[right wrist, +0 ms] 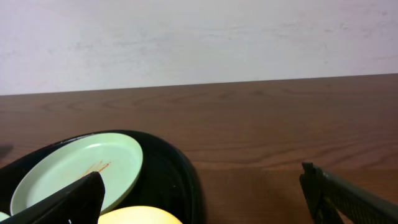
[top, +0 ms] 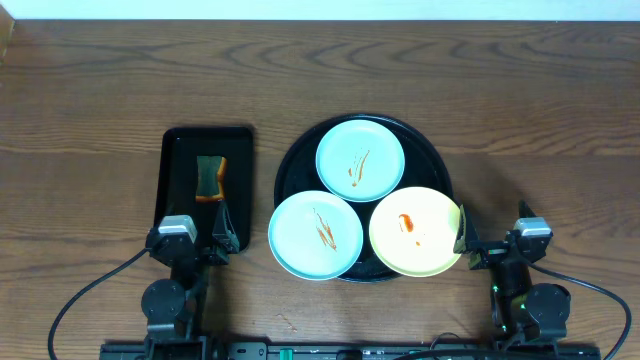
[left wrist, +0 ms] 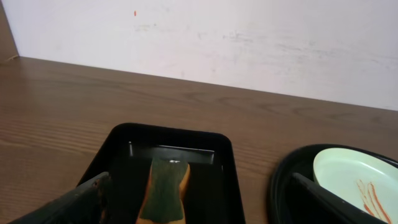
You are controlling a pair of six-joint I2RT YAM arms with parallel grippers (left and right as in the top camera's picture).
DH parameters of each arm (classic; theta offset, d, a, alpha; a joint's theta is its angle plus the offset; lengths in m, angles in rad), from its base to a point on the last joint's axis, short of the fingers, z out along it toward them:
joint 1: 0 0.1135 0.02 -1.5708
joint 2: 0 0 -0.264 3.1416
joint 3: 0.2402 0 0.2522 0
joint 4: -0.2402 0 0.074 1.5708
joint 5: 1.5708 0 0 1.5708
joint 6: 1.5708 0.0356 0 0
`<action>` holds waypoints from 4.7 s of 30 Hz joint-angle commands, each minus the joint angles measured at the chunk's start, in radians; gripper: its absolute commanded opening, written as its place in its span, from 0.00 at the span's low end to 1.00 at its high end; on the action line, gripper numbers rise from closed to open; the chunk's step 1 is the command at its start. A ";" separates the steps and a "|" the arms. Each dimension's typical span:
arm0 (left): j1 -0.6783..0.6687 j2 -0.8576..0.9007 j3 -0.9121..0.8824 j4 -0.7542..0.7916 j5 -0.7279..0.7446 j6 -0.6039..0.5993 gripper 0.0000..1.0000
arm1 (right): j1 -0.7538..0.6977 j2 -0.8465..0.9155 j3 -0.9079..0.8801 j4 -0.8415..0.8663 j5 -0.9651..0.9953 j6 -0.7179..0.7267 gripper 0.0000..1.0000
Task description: Clean dirty plates on tray and stack at the side
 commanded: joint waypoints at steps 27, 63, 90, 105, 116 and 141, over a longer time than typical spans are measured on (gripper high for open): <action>0.005 0.008 -0.010 -0.044 0.018 0.006 0.88 | 0.010 0.004 -0.001 -0.004 0.005 -0.012 0.99; 0.005 0.008 -0.010 -0.044 0.018 0.006 0.88 | 0.010 0.004 -0.001 -0.005 0.005 -0.012 0.99; 0.005 0.008 -0.010 -0.042 0.018 0.006 0.88 | 0.010 0.004 -0.001 -0.005 0.006 -0.013 0.99; 0.005 0.009 -0.010 -0.042 0.018 0.005 0.88 | 0.010 0.004 -0.001 -0.002 0.005 0.008 0.99; 0.005 0.122 0.051 -0.060 0.018 -0.033 0.88 | 0.010 0.052 0.047 -0.077 0.005 0.086 0.99; 0.005 1.002 0.936 -0.729 0.018 -0.074 0.88 | 0.010 1.011 0.909 -0.634 -0.134 -0.092 0.99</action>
